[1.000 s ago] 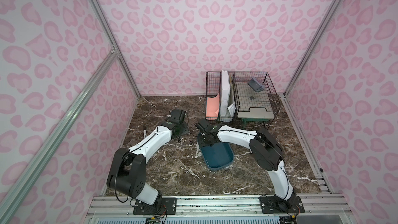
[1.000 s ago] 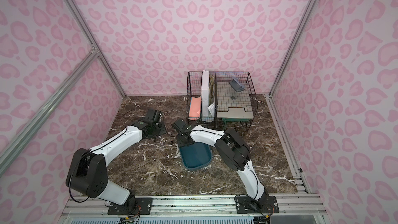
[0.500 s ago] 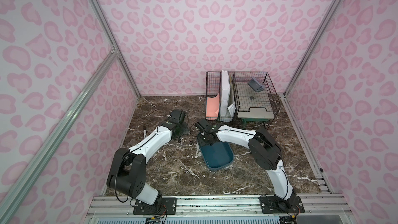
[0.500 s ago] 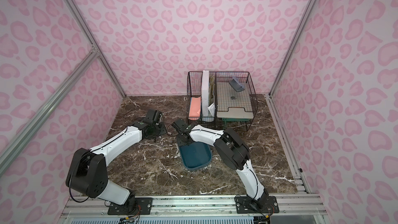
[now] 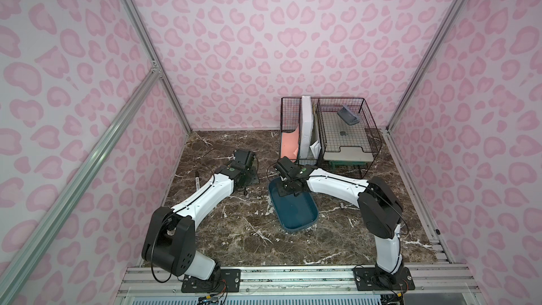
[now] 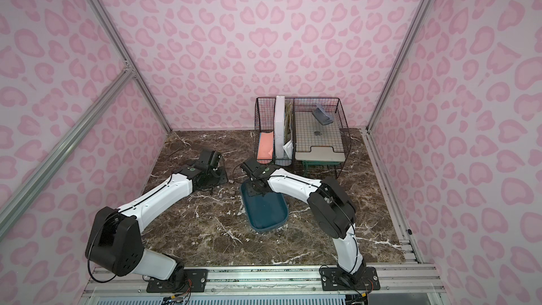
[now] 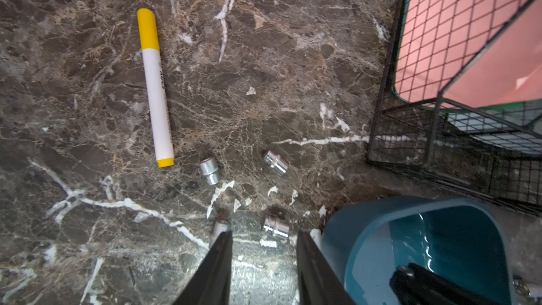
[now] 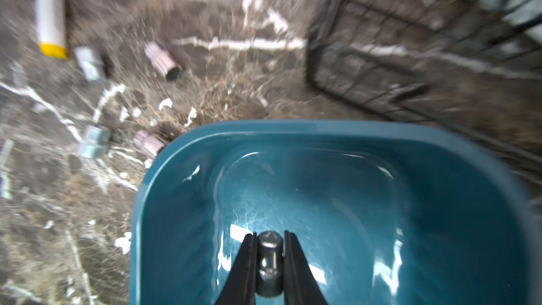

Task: Take out the socket from the storage box
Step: Pick up the socket head from the storage box, then place the socket head at the center of the board.

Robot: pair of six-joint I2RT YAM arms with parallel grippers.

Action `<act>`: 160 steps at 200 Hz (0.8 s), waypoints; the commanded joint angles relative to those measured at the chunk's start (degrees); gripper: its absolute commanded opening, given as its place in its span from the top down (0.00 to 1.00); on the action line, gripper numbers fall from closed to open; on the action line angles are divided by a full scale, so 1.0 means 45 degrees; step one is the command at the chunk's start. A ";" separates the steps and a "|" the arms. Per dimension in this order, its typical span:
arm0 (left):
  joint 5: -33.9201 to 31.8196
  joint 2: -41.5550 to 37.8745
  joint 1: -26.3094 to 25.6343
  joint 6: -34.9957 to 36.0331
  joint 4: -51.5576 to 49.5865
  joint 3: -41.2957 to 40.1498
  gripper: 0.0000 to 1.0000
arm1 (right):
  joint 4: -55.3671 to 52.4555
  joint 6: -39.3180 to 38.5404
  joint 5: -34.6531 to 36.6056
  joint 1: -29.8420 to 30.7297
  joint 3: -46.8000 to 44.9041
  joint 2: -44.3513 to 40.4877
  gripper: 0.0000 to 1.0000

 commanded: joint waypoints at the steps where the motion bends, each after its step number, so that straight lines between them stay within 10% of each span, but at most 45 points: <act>1: -0.0448 -0.0343 -0.0198 0.0268 -0.0296 0.0069 0.59 | 0.0120 -0.0024 0.0334 -0.0340 -0.0802 -0.1158 0.98; 69: -0.0877 -0.1029 -0.0493 0.0379 -0.0699 0.0254 0.59 | 0.0784 -0.0340 0.0738 -0.2331 -0.4528 -0.4713 0.97; 160: -0.1046 -0.1002 -0.0551 0.0320 -0.0869 0.0271 0.59 | 0.1895 -0.0646 0.0525 -0.4009 -0.7044 -0.4114 0.97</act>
